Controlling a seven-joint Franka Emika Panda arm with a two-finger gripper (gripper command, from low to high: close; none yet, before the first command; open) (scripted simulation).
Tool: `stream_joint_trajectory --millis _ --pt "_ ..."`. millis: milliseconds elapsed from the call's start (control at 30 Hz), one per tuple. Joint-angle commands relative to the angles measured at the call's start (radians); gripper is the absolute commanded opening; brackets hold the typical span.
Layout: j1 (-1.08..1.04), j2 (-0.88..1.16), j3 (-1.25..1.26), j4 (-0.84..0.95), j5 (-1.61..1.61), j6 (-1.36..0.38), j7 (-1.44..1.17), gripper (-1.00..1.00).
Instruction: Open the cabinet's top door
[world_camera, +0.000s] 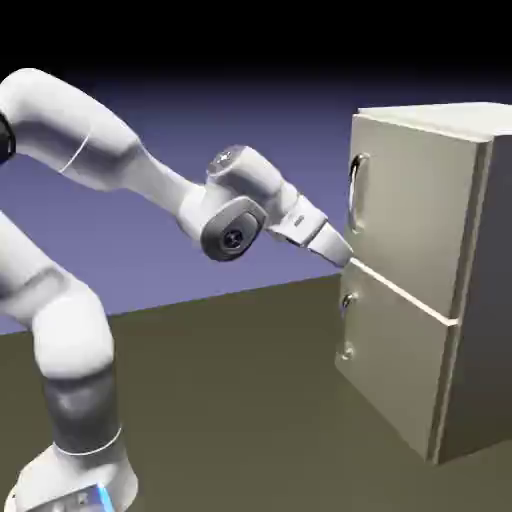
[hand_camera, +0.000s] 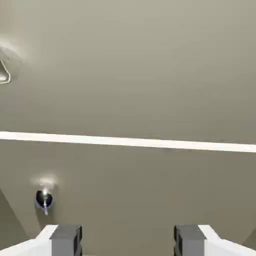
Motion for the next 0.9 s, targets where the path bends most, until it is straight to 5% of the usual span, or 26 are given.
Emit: stream_joint_trajectory --millis 0,867 --pt "-0.019 -0.016 0.021 0.005 0.044 -0.006 -0.020 0.00" --pt "-0.522 -0.440 0.578 0.139 1.174 -0.175 -0.542 0.00"
